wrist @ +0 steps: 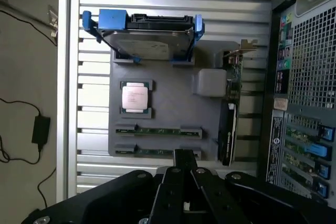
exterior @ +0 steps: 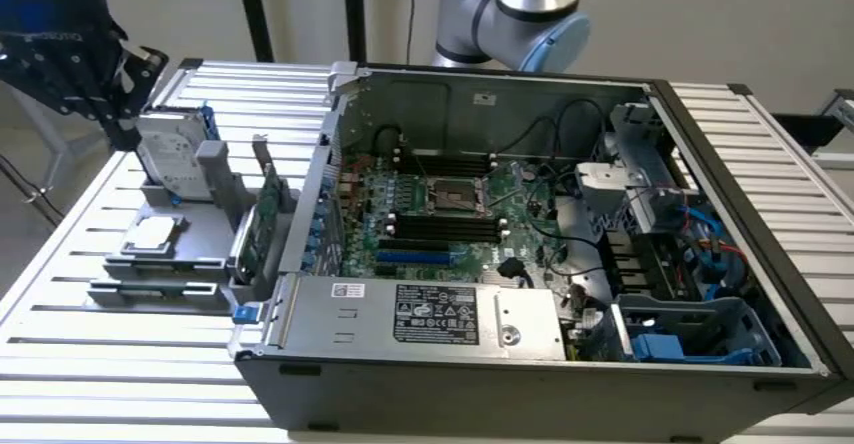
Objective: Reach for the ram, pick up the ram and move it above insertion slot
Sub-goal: 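Reach for the ram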
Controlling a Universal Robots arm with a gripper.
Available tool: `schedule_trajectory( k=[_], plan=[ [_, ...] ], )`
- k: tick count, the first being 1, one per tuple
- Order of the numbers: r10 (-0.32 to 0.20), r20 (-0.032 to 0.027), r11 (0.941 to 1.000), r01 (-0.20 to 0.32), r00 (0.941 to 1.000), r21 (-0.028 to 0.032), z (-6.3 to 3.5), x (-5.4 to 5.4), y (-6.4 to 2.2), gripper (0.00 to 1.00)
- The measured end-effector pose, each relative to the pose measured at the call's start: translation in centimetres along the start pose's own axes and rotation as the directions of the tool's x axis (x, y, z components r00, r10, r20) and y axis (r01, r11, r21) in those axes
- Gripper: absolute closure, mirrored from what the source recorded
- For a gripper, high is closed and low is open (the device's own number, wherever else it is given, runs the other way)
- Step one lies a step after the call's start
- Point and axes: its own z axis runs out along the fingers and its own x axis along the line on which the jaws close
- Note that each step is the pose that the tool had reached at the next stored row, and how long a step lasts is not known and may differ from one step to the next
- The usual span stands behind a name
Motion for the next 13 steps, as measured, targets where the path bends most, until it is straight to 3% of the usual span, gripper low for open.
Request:
schedule_trajectory(
  k=[6,8,13],
  plan=[
    [0.0,-0.0004,1.0,0.0,1.0,0.0,0.29,0.1,-2.72,0.89],
    [0.0,-0.0035,1.0,0.0,1.0,-0.0001,0.6,0.1,-3.42,0.89],
    [-0.016,-0.0083,0.9999,0.016,0.9998,-0.0011,1.49,0.3,-3.91,0.89]
  ],
)
